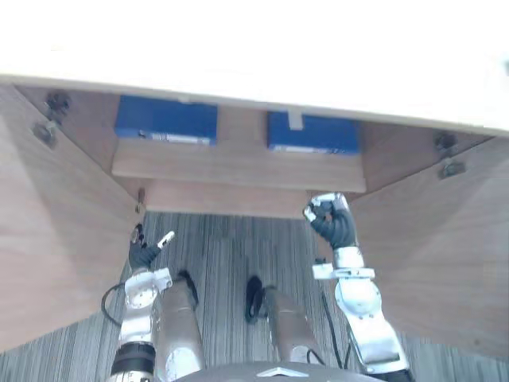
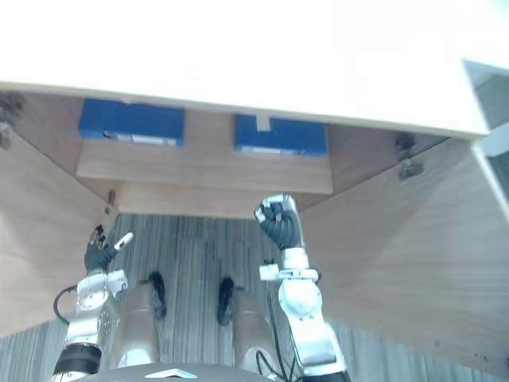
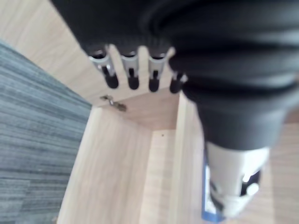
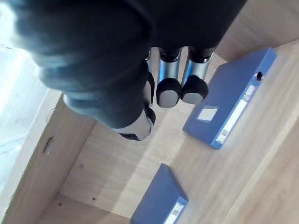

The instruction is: Walk over to the cabinet, pick up the folder, carry it to the office cabinet, place the folder inside the office cabinet, then close the office cabinet door

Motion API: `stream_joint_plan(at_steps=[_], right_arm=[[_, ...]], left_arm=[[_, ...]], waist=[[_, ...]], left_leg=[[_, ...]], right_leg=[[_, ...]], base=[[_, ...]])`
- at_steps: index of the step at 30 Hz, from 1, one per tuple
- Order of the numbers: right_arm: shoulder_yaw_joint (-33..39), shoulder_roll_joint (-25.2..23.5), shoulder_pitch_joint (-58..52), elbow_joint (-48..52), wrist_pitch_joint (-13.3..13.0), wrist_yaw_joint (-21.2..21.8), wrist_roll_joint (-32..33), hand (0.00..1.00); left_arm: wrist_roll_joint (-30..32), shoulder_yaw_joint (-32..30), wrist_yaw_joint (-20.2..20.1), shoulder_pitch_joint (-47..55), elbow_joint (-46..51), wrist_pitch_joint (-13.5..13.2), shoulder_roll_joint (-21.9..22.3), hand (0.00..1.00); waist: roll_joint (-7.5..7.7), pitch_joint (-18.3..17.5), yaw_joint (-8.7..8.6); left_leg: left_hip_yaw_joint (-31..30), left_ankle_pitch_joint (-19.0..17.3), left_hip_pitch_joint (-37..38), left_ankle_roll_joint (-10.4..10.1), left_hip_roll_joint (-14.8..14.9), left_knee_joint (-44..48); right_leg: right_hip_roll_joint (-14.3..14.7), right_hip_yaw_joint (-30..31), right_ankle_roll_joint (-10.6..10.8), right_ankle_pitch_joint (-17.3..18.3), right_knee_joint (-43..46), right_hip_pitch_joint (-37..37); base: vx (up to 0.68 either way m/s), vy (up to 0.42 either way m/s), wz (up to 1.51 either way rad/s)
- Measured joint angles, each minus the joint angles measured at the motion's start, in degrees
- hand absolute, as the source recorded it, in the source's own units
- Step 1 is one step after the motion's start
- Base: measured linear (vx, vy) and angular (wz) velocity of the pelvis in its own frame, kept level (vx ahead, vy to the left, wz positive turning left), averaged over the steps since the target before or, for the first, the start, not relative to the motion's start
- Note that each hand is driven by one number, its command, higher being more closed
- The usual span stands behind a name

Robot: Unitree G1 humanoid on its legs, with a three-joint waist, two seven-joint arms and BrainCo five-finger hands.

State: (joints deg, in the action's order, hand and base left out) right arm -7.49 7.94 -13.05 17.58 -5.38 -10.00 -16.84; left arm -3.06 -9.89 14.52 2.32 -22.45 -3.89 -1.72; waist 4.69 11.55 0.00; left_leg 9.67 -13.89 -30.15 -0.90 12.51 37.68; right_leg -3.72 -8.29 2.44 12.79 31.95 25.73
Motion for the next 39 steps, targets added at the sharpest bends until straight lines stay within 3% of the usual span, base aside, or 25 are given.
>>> stream_joint_plan(at_steps=[6,12,13,19,25,39], right_arm=[[4.9,-3.3,-0.7,-21.2,1.7,1.2,-1.6,1.00],[9.0,-4.5,4.1,-44.1,2.9,1.1,-1.6,1.00],[9.9,-4.9,4.8,-47.9,3.0,1.1,-1.5,0.00],[12.7,-5.5,5.4,-59.7,3.5,0.5,-0.1,0.00],[15.1,-6.0,5.3,-61.6,4.1,-1.5,1.9,0.00],[17.2,-7.3,5.2,-63.3,3.9,-3.1,3.0,0.00]], left_arm=[[2.2,3.8,-1.4,2.4,-6.6,0.3,-0.4,0.00],[3.7,3.7,-2.5,2.4,-12.0,0.4,-1.2,0.00],[4.1,3.7,-2.5,2.3,-13.6,0.4,-1.6,0.00],[4.6,3.5,-2.5,2.5,-20.9,0.4,-1.7,0.00],[5.7,3.3,-2.4,3.1,-24.0,0.5,-1.7,0.00],[8.3,4.2,-2.5,5.4,-28.9,0.5,-1.6,0.00]], waist=[[-0.68,-3.8,-1.03],[-1.88,-4.8,-1.62],[-2.04,-5.1,-1.68],[-2.21,-7.4,-1.63],[-1.95,-8.2,-1.76],[-2.09,-9.2,-2.00]], left_leg=[[2.6,3.6,10.1,-0.7,-2.2,-11.1],[4.8,8.7,18.3,-0.8,-5.0,-22.4],[5.0,9.4,19.6,-0.6,-5.6,-24.1],[5.2,13.3,25.7,-0.6,-8.0,-32.8],[4.5,17.1,30.3,0.0,-10.0,-41.4],[6.2,16.3,34.0,-0.2,-11.1,-42.5]], right_leg=[[0.1,1.3,0.8,-5.4,-12.8,-9.8],[0.0,2.8,1.4,-12.2,-25.5,-17.8],[-0.1,2.9,1.4,-12.8,-26.7,-18.8],[-1.0,3.2,1.6,-13.9,-29.7,-21.8],[-1.4,4.6,1.8,-14.4,-30.8,-22.3],[-1.8,7.0,2.4,-15.3,-33.3,-25.7]], base=[[0.12,0.016,-0.11],[0.05,0.017,-0.10],[-0.01,0.001,-0.11],[-0.04,0.011,-0.01],[-0.06,0.024,-0.10],[0.01,0.018,-0.08]])
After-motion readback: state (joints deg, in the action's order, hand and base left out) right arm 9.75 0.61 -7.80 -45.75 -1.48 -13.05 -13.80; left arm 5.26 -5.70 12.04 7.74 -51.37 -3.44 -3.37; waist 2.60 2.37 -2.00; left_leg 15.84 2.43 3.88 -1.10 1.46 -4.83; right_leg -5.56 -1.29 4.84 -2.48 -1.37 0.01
